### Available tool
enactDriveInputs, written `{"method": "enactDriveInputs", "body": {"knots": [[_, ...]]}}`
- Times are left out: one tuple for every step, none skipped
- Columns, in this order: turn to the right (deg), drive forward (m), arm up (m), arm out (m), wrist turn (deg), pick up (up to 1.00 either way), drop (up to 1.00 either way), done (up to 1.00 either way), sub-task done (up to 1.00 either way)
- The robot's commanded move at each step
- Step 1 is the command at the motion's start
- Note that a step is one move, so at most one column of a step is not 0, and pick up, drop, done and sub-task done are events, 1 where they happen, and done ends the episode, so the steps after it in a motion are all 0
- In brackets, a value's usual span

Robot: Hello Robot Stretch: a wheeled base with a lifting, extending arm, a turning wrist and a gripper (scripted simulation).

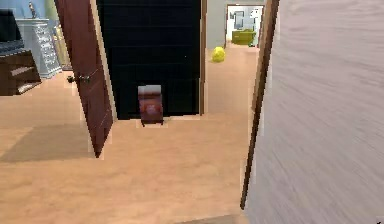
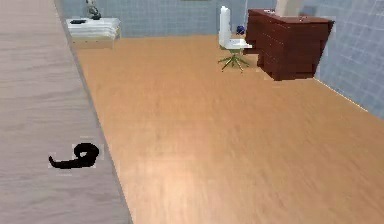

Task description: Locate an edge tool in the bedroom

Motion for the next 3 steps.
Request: {"method": "enactDriveInputs", "body": {"knots": [[0.0,1.0,0.0,0.0,0.0,0.0,0.0,0.0,0.0],[12.0,0.0,0.0,0.0,0.0,0.0,0.0,0.0,0.0],[0.0,0.25,0.0,0.0,0.0,0.0,0.0,0.0,0.0]]}}
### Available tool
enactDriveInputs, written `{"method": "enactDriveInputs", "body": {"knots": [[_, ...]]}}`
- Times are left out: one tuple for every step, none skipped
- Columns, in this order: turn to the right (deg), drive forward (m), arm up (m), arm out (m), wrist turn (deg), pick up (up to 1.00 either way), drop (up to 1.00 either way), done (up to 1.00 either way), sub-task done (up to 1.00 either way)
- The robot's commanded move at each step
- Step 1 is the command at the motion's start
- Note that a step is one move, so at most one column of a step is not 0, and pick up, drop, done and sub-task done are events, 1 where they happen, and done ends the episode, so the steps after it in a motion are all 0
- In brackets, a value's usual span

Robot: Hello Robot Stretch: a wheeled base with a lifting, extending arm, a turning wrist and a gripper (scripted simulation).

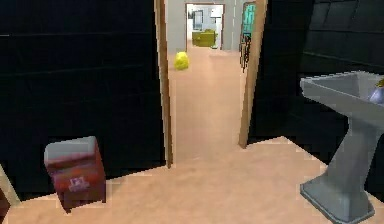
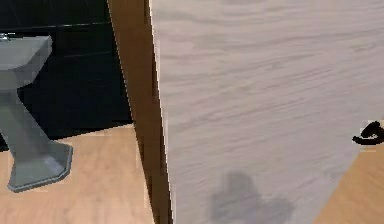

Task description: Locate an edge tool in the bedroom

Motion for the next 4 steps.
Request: {"method": "enactDriveInputs", "body": {"knots": [[9.0,0.0,0.0,0.0,0.0,0.0,0.0,0.0,0.0],[0.0,1.0,0.0,0.0,0.0,0.0,0.0,0.0,0.0],[0.0,0.85,0.0,0.0,0.0,0.0,0.0,0.0,0.0],[-9.0,0.0,0.0,0.0,0.0,0.0,0.0,0.0,0.0]]}}
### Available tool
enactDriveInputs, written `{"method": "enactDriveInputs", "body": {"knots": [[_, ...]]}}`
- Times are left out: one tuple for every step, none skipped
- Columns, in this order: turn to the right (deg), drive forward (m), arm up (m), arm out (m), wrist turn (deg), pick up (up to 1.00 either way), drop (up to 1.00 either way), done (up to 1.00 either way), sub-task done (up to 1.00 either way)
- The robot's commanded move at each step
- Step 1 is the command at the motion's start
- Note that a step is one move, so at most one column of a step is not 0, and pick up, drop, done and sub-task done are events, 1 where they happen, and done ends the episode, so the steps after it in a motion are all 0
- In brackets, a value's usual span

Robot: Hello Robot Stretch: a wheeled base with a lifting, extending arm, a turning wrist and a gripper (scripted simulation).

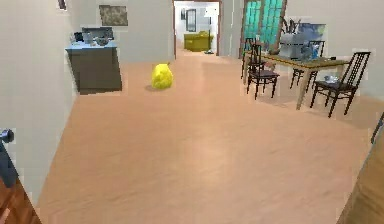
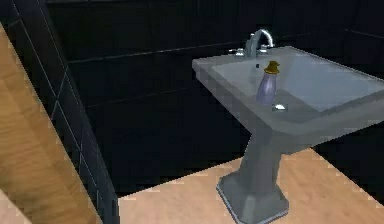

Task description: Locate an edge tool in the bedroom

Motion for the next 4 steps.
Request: {"method": "enactDriveInputs", "body": {"knots": [[0.0,1.0,0.0,0.0,0.0,0.0,0.0,0.0,0.0],[0.0,1.0,0.0,0.0,0.0,0.0,0.0,0.0,0.0],[0.0,1.0,0.0,0.0,0.0,0.0,0.0,0.0,0.0],[0.0,1.0,0.0,0.0,0.0,0.0,0.0,0.0,0.0]]}}
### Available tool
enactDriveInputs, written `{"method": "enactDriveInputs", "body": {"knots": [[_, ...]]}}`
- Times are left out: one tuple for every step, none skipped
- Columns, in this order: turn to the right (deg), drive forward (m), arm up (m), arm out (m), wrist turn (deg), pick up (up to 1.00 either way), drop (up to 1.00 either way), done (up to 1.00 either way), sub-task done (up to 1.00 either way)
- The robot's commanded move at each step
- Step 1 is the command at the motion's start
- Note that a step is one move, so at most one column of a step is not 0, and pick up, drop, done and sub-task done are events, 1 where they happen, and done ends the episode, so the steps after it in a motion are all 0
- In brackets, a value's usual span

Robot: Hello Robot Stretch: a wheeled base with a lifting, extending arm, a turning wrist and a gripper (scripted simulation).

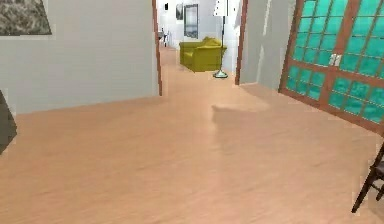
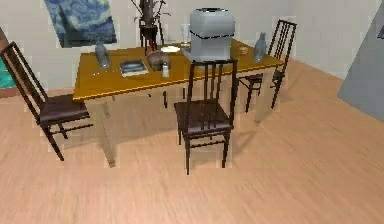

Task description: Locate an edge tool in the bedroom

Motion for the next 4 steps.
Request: {"method": "enactDriveInputs", "body": {"knots": [[-6.0,0.0,0.0,0.0,0.0,0.0,0.0,0.0,0.0],[0.0,0.3,0.0,0.0,0.0,0.0,0.0,0.0,0.0],[45.0,0.0,0.0,0.0,0.0,0.0,0.0,0.0,0.0],[45.0,0.0,0.0,0.0,0.0,0.0,0.0,0.0,0.0]]}}
